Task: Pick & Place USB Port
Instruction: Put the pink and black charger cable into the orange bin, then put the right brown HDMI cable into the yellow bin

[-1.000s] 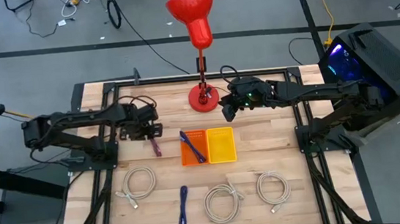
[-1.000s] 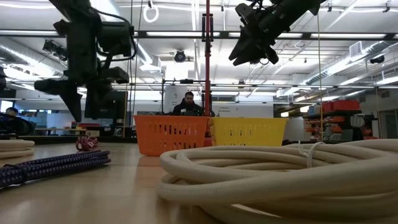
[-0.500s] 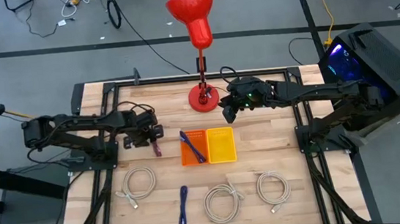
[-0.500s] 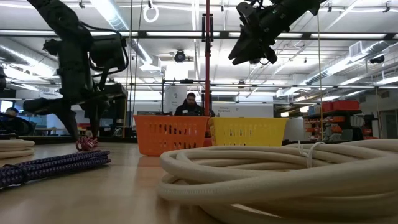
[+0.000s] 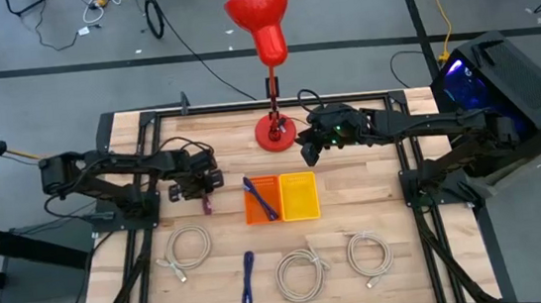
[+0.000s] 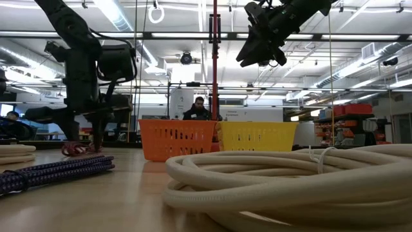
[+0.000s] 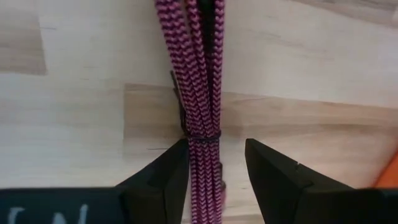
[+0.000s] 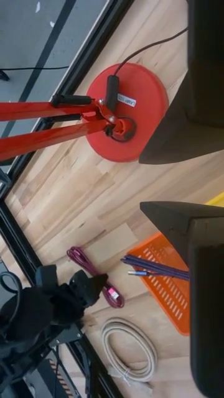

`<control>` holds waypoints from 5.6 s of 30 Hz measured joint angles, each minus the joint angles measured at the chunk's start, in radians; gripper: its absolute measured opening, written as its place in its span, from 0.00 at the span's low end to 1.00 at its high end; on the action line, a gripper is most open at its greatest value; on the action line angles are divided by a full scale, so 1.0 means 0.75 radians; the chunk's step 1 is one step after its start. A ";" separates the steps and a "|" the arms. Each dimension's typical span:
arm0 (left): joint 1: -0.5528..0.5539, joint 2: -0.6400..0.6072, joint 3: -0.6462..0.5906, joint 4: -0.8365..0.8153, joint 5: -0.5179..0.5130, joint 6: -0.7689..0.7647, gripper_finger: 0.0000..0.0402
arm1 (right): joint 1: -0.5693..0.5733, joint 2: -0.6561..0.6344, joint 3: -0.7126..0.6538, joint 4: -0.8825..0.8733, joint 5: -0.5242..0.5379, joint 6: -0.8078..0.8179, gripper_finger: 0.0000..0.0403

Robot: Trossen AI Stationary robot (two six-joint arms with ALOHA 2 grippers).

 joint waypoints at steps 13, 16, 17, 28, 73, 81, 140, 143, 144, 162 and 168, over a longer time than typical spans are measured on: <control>0.008 0.018 -0.004 -0.015 0.029 0.215 0.08 | 0.000 0.000 0.000 0.001 0.000 0.013 0.27; 0.007 -0.001 -0.011 0.115 0.048 0.220 0.07 | 0.000 0.000 0.000 0.001 0.001 0.013 0.27; 0.006 -0.003 -0.011 0.180 0.050 0.233 0.06 | 0.000 0.000 0.000 0.001 0.002 0.013 0.27; 0.006 -0.015 -0.009 0.439 0.113 0.245 0.04 | 0.000 0.000 0.000 -0.008 0.004 0.025 0.27; -0.510 0.051 0.481 0.444 -0.471 0.028 0.04 | -0.039 0.000 -0.002 -0.013 0.015 0.013 0.27; -0.521 0.157 0.481 0.566 -0.549 -0.047 0.04 | -0.039 -0.001 -0.002 -0.030 0.003 0.009 0.27; -0.494 -0.360 0.481 0.684 -0.668 0.513 0.29 | 0.194 0.000 0.000 -0.122 -0.218 0.056 0.27; -0.495 -0.371 0.481 0.682 -0.669 0.550 0.29 | 0.280 0.000 0.000 -0.173 -0.242 0.137 0.27; -0.495 -0.371 0.481 0.679 -0.666 0.558 0.29 | 0.311 0.000 0.000 -0.190 -0.241 0.169 0.27; -0.495 -0.370 0.481 0.665 -0.300 0.741 0.29 | 0.864 0.048 0.001 -0.448 -0.043 1.058 0.27; -0.495 -0.370 0.481 0.665 -0.175 0.774 0.29 | 1.017 0.163 0.001 -0.387 -0.027 1.334 0.27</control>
